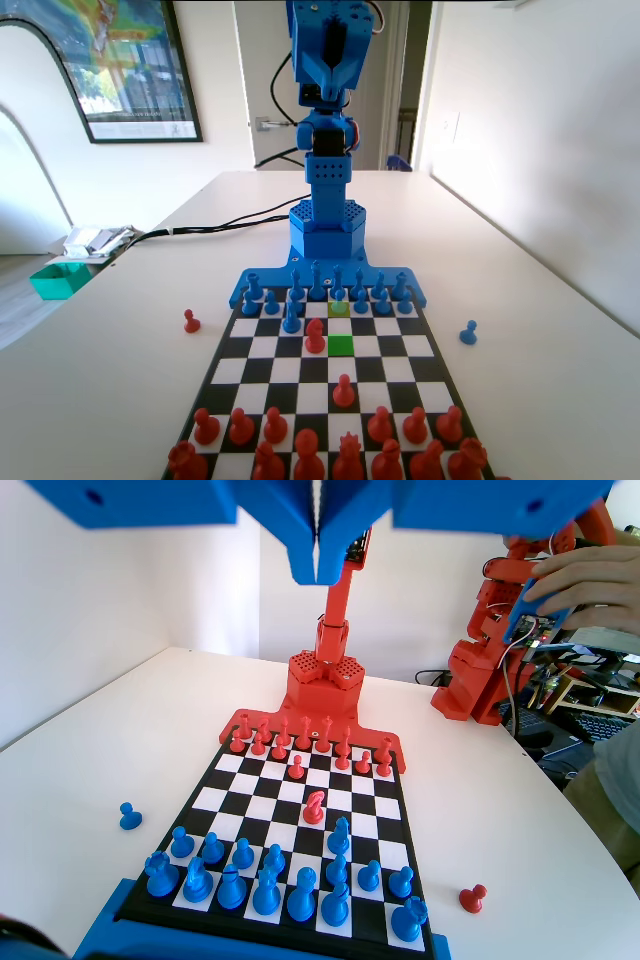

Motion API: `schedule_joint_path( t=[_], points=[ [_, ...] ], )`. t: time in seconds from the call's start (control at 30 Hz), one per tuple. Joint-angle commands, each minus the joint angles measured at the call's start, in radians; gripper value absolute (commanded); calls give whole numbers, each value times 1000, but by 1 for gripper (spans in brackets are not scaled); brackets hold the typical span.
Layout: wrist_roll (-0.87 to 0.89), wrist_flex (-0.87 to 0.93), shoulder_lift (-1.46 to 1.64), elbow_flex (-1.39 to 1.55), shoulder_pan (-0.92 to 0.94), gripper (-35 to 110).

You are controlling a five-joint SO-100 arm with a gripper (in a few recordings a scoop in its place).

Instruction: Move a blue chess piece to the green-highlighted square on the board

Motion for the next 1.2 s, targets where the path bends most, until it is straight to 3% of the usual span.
schedule_joint_path(
  t=[0.0, 0.73, 1.17],
  points=[
    [-8, -17, 3, -5, 8, 1],
    [-25, -17, 3, -6, 8, 1],
    [-230, -31, -5, -26, -3, 1]
  ],
)
